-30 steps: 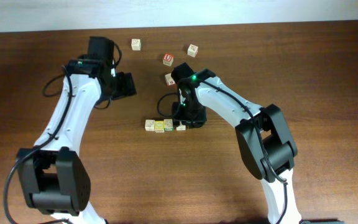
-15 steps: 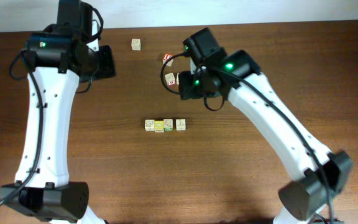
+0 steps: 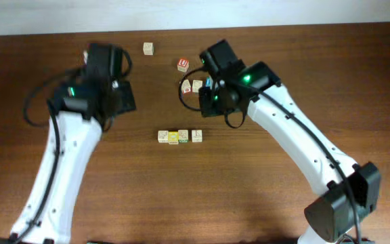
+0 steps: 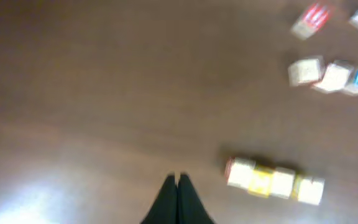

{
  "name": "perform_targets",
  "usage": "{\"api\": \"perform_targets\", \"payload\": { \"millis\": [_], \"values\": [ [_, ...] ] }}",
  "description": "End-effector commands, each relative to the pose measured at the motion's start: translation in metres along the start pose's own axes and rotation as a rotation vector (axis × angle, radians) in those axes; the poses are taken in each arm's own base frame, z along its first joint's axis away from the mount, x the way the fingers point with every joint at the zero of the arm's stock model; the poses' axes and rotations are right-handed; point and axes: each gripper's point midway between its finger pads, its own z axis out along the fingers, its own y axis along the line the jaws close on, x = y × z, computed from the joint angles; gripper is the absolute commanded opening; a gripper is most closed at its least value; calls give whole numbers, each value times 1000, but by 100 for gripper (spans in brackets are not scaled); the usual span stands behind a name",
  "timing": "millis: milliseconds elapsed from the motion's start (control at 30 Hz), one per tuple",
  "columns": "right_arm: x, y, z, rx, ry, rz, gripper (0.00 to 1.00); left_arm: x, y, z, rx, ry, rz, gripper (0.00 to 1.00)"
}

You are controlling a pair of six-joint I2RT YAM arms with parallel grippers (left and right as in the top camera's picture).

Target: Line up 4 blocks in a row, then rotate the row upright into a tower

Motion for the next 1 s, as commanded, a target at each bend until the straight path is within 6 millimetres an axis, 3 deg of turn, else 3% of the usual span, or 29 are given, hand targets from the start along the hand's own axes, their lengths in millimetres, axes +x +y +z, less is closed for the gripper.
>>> {"api": "perform_targets", "payload": {
  "millis": [0, 167, 267, 367, 433, 533, 767, 967],
  "values": [
    [25, -4, 39, -9, 50, 23, 5, 38, -5, 34, 59, 26, -42, 0],
    [44, -15, 90, -14, 43, 147, 4, 73, -10, 94, 62, 77, -98, 4],
    [51, -10, 108, -68, 97, 169, 4, 92, -22, 119, 97, 172, -89, 0],
    [53, -22, 116, -88, 143, 220, 4, 115, -39, 146, 161, 283, -89, 0],
    [57, -29, 121, -76, 165, 251, 4, 123, -38, 154, 149, 313, -85, 0],
    [65, -23, 135, -117, 217, 269, 4, 128, -37, 159, 140, 333, -84, 0],
    [72, -16, 143, -147, 260, 335, 4, 145, -40, 173, 147, 397, -84, 0],
    [73, -5, 144, -190, 275, 334, 4, 145, -54, 172, 171, 383, -53, 0]
  ]
}}
